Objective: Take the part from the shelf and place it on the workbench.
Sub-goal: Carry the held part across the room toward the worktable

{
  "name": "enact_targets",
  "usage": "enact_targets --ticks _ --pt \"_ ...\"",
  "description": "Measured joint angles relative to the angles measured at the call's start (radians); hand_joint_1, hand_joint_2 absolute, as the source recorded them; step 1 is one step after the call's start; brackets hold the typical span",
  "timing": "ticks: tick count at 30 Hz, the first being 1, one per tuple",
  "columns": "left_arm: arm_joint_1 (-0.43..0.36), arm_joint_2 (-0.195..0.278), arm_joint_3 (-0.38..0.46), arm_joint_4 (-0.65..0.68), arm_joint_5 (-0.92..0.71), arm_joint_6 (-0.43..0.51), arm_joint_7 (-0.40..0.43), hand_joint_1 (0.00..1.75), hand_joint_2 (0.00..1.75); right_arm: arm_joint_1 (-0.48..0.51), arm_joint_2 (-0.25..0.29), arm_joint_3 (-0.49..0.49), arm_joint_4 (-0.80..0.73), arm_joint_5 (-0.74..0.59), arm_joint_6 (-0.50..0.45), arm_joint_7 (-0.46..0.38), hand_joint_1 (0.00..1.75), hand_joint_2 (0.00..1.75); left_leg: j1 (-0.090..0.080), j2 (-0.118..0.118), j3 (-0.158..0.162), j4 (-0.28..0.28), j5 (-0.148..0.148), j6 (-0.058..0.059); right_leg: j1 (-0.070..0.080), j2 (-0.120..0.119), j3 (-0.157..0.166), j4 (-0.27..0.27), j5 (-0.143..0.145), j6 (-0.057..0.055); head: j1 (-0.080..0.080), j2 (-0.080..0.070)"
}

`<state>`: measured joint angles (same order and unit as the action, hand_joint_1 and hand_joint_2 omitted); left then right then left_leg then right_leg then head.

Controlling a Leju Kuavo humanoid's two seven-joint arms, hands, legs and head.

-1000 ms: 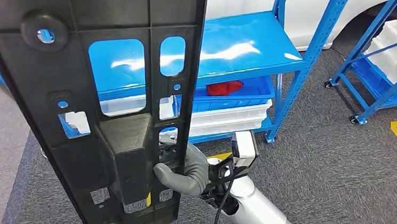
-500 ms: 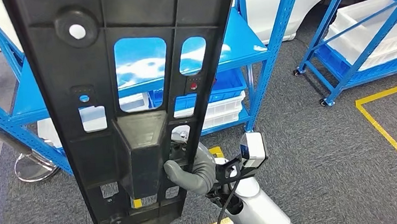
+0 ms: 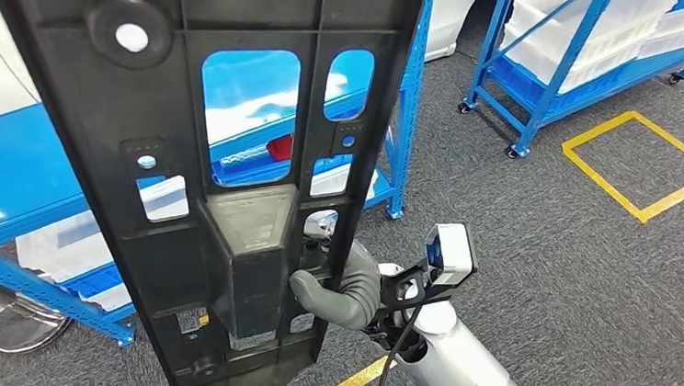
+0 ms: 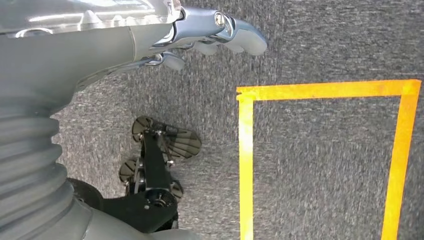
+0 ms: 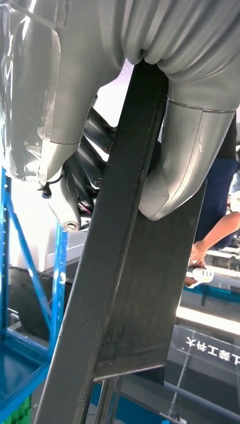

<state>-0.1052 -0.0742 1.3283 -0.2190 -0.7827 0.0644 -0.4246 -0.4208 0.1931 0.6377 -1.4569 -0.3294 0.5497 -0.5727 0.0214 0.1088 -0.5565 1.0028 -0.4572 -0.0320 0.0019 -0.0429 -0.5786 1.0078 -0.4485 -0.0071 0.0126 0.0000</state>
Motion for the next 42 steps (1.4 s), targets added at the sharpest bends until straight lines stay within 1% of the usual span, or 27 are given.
enact_targets --ticks 2,4,6,7,8,9,11,13,15,17,19,21,22,23,24,26,28,30,31,33,35,36,37,38,39,40,42 --pt "-0.003 0.002 -0.001 0.0 -0.001 -0.001 -0.003 0.0 1.75 -0.002 0.0 0.0 -0.003 0.0 -0.005 0.001 1.75 1.75 0.003 -0.031 -0.011 0.03 -0.026 -0.009 -0.004 0.019 0.001 -0.009 0.009 -0.015 -0.003 0.0" --pt "0.0 0.004 -0.001 0.0 -0.003 -0.001 -0.005 0.0 1.75 -0.005 0.001 0.0 -0.006 0.0 -0.009 0.001 1.75 1.75 0.005 -0.081 -0.059 0.143 -0.092 -0.011 -0.004 0.039 -0.001 -0.013 0.016 -0.025 -0.009 0.0" --pt "0.007 0.005 -0.001 0.0 -0.005 -0.001 -0.005 0.0 1.75 -0.004 0.002 0.0 -0.007 0.0 -0.011 0.002 1.75 1.75 0.004 -0.098 -0.118 0.273 -0.141 -0.011 0.001 0.064 -0.004 -0.011 0.018 -0.029 -0.012 0.0" --pt "0.009 0.005 -0.001 0.0 -0.006 -0.001 -0.005 0.0 1.75 -0.003 0.002 0.0 -0.007 0.0 -0.011 0.002 1.75 1.75 0.003 -0.1 -0.13 0.296 -0.139 -0.01 0.003 0.078 -0.004 -0.009 0.019 -0.03 -0.012 0.0" --pt "0.009 0.006 -0.001 0.0 -0.007 -0.001 -0.005 0.0 1.75 -0.002 0.001 0.0 -0.007 0.0 -0.011 0.002 1.75 1.75 0.003 -0.102 -0.121 0.275 -0.116 -0.008 0.005 0.092 -0.005 -0.007 0.019 -0.03 -0.012 0.0" --pt "0.009 0.006 -0.001 0.0 -0.008 -0.001 -0.005 0.0 1.75 -0.002 0.001 0.0 -0.007 0.0 -0.011 0.002 1.75 1.75 0.003 -0.109 -0.094 0.217 -0.078 -0.005 0.005 0.106 -0.004 -0.003 0.018 -0.029 -0.012 0.0" --pt "0.009 0.007 -0.001 0.0 -0.009 -0.001 -0.006 0.0 1.75 -0.004 0.001 0.0 -0.007 0.0 -0.011 0.002 1.75 1.75 0.005 -0.149 -0.031 0.08 -0.023 0.001 0.005 0.132 -0.009 0.007 0.015 -0.024 -0.011 0.0" --pt "0.009 0.008 -0.002 0.0 -0.01 -0.001 -0.006 0.0 1.75 -0.005 0.002 0.0 -0.007 0.0 -0.011 0.003 1.75 1.75 0.004 -0.176 -0.006 0.021 -0.013 0.006 0.002 0.153 -0.021 0.015 0.017 -0.013 -0.011 0.0" --pt "0.008 0.006 -0.002 0.0 -0.009 -0.001 -0.006 0.0 1.75 -0.006 0.002 0.0 -0.008 -0.001 -0.013 0.004 1.75 1.75 0.004 -0.162 -0.007 0.015 -0.01 0.013 -0.001 0.17 -0.03 0.015 0.022 0.001 -0.013 0.0" --pt "0.004 0.004 -0.003 0.0 -0.009 0.0 -0.007 0.0 1.75 -0.008 0.001 -0.001 -0.01 -0.002 -0.015 0.006 1.75 1.75 0.008 -0.139 -0.004 0.006 -0.003 0.025 0.002 0.138 -0.043 0.037 0.008 0.011 -0.009 0.0" --pt "0.004 0.004 -0.003 0.0 -0.006 0.003 -0.007 0.0 1.75 -0.011 0.0 -0.002 -0.013 -0.003 -0.016 0.008 1.75 1.75 0.008 -0.113 -0.002 0.001 0.001 0.033 0.002 0.078 -0.091 0.136 -0.046 0.02 -0.003 0.0" --pt "0.006 0.004 -0.003 0.0 -0.002 0.008 -0.008 0.0 1.75 -0.011 -0.002 -0.002 -0.013 -0.004 -0.016 0.009 1.75 1.75 0.005 -0.086 -0.004 0.001 0.0 0.034 -0.006 0.055 -0.158 0.266 -0.097 0.027 -0.001 0.0" --pt "0.006 0.003 -0.003 0.0 -0.002 0.012 -0.008 0.0 1.75 -0.011 -0.003 -0.002 -0.013 -0.004 -0.016 0.01 1.75 1.75 0.005 -0.072 -0.004 0.002 0.0 0.033 -0.009 0.051 -0.174 0.295 -0.1 0.03 -0.001 0.0" --pt "0.006 0.001 -0.003 0.0 -0.002 0.015 -0.008 0.0 1.75 -0.01 -0.005 -0.002 -0.013 -0.004 -0.016 0.01 1.75 1.75 0.005 -0.059 -0.004 0.002 -0.001 0.032 -0.012 0.048 -0.17 0.286 -0.084 0.032 -0.001 0.0" --pt "0.005 -0.002 -0.003 0.0 -0.003 0.018 -0.008 0.0 1.75 -0.01 -0.006 -0.002 -0.014 -0.004 -0.016 0.01 1.75 1.75 0.006 -0.047 -0.002 0.002 -0.003 0.03 -0.014 0.04 -0.144 0.234 -0.054 0.032 -0.001 0.0" --pt "0.001 -0.006 -0.003 0.0 -0.007 0.021 -0.008 0.0 1.75 -0.011 -0.007 -0.002 -0.016 -0.004 -0.016 0.01 1.75 1.75 0.004 -0.028 0.002 0.002 -0.007 0.024 -0.011 0.004 -0.068 0.09 0.003 0.026 -0.001 0.0" --pt "-0.001 -0.009 -0.004 0.0 -0.009 0.022 -0.008 0.0 1.75 -0.012 -0.007 -0.003 -0.021 -0.005 -0.016 0.01 1.75 1.75 0.0 -0.013 0.006 0.002 -0.01 0.012 -0.003 -0.018 -0.031 0.015 0.02 0.012 -0.002 0.0" --pt "-0.003 -0.011 -0.004 0.0 -0.01 0.023 -0.008 0.0 1.75 -0.012 -0.007 -0.004 -0.025 -0.006 -0.016 0.01 1.75 1.75 -0.001 0.004 0.011 -0.001 -0.012 -0.002 0.003 -0.002 -0.035 0.009 0.02 -0.002 -0.003 0.0" --pt "-0.005 -0.011 -0.005 0.0 -0.01 0.023 -0.008 0.0 1.75 -0.011 -0.007 -0.005 -0.026 -0.007 -0.016 0.01 1.75 1.75 0.001 0.003 0.013 0.0 -0.015 -0.008 0.001 0.009 -0.034 0.005 0.022 -0.008 -0.004 0.0" --pt "-0.007 -0.012 -0.006 0.0 -0.01 0.023 -0.008 0.0 1.75 -0.012 -0.006 -0.006 -0.03 -0.008 -0.016 0.011 1.75 1.75 0.005 -0.035 0.0 0.043 -0.049 -0.015 -0.003 0.03 -0.029 -0.004 0.029 -0.021 -0.008 0.0" --pt "-0.004 -0.012 -0.006 0.0 -0.011 0.02 -0.006 0.0 1.75 -0.012 -0.004 -0.007 -0.032 -0.009 -0.016 0.011 1.75 1.75 0.005 -0.086 -0.055 0.163 -0.112 -0.015 -0.003 0.051 -0.027 -0.006 0.032 -0.03 -0.014 0.0" --pt "-0.002 -0.011 -0.006 0.0 -0.012 0.017 -0.005 0.0 1.75 -0.01 -0.003 -0.007 -0.032 -0.01 -0.016 0.013 1.75 1.75 0.005 -0.095 -0.088 0.228 -0.136 -0.015 0.0 0.064 -0.027 -0.006 0.033 -0.033 -0.016 0.0" --pt "0.001 -0.01 -0.006 0.0 -0.013 0.013 -0.002 0.0 1.75 -0.008 -0.003 -0.007 -0.032 -0.01 -0.017 0.015 1.75 1.75 0.004 -0.099 -0.112 0.27 -0.144 -0.013 0.003 0.079 -0.028 -0.004 0.033 -0.034 -0.017 0.0" --pt "0.002 -0.008 -0.007 0.0 -0.015 0.008 -0.001 0.0 1.75 -0.005 -0.003 -0.007 -0.031 -0.01 -0.018 0.016 1.75 1.75 0.003 -0.101 -0.119 0.276 -0.131 -0.011 0.005 0.094 -0.028 -0.002 0.032 -0.035 -0.017 0.0" --pt "0.003 -0.006 -0.007 0.0 -0.017 0.005 0.001 0.0 1.75 -0.004 -0.003 -0.007 -0.031 -0.01 -0.02 0.018 1.75 1.75 0.003 -0.104 -0.108 0.243 -0.1 -0.008 0.007 0.109 -0.028 0.001 0.032 -0.035 -0.018 0.0" --pt "0.003 -0.005 -0.008 0.0 -0.02 0.002 0.001 0.0 1.75 -0.003 -0.003 -0.007 -0.032 -0.01 -0.022 0.018 1.75 1.75 0.003 -0.115 -0.082 0.179 -0.059 -0.004 0.007 0.124 -0.028 0.005 0.03 -0.033 -0.018 0.0" --pt "0.002 -0.004 -0.01 0.0 -0.028 0.001 0.0 0.0 1.75 -0.002 -0.004 -0.007 -0.033 -0.011 -0.026 0.018 1.75 1.75 0.003 -0.157 -0.032 0.06 -0.012 0.002 0.007 0.148 -0.033 0.014 0.028 -0.027 -0.017 0.0"
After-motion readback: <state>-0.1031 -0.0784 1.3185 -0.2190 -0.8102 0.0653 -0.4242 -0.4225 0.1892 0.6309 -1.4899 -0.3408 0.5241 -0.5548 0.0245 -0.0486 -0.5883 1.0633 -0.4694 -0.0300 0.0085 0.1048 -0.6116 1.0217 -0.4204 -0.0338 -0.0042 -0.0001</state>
